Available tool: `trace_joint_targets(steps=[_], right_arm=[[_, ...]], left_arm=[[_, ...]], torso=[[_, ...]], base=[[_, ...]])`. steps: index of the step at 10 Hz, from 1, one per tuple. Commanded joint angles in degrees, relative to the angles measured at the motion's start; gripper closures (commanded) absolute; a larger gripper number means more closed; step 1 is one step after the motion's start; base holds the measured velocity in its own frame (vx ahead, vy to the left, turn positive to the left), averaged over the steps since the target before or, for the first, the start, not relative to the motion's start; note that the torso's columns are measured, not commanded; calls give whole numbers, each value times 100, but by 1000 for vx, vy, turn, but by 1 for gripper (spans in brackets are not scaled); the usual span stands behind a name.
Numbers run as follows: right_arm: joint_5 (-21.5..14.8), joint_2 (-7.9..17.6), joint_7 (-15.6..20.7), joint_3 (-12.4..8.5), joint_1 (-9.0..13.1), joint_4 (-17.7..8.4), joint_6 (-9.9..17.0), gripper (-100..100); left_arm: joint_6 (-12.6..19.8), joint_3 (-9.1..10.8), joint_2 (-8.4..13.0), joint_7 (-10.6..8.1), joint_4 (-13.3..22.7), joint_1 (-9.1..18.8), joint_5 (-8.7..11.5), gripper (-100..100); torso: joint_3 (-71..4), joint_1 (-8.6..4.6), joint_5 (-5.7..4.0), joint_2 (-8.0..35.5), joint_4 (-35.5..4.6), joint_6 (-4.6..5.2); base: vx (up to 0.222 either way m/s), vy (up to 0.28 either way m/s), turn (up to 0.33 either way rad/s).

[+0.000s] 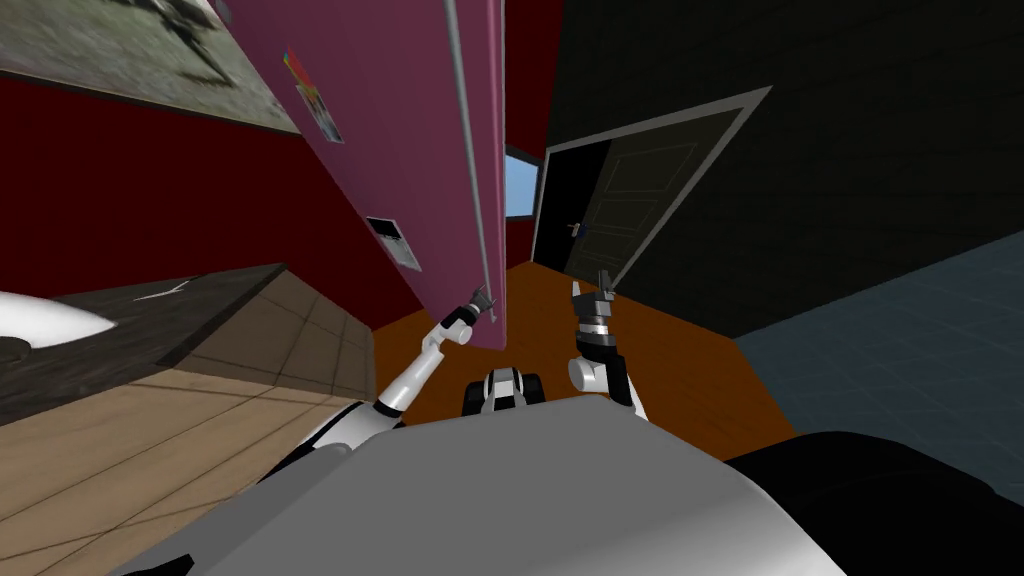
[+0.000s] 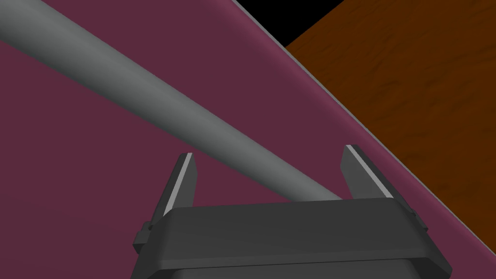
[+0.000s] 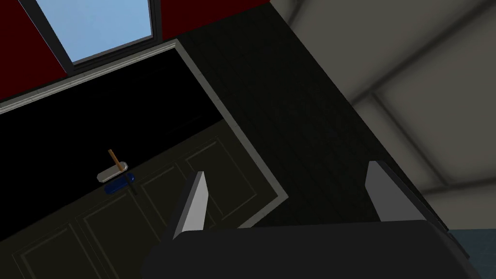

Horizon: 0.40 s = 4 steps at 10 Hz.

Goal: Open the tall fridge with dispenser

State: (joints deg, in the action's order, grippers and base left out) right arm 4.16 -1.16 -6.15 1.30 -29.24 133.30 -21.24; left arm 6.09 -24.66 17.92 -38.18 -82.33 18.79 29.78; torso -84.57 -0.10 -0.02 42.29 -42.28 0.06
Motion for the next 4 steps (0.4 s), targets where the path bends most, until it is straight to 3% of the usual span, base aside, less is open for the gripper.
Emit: trace_joint_targets(steps=[1, 2, 3, 4], right_arm=[[0, 0, 0, -1, -1, 0, 0, 0], [0, 0, 0, 0, 0, 0, 0, 0], [0, 0, 0, -1, -1, 0, 0, 0], [0, 0, 0, 0, 0, 0, 0, 0]], left_arm=[[236, 447, 139, -298, -280, -240, -347, -100], [236, 611, 139, -298, -280, -240, -347, -100], [368, 770, 257, -502, -433, -371, -559, -100], [368, 918, 257, -502, -433, -371, -561, -100]], torso=[[0, 8, 1, -1, 0, -7], [3, 12, 3, 4, -2, -3], [3, 13, 3, 3, -2, -6], [4, 7, 1, 6, -3, -3]], base=[[-62, -6, -345], [-56, -1, -256], [-70, -13, -380], [-51, -8, -210]])
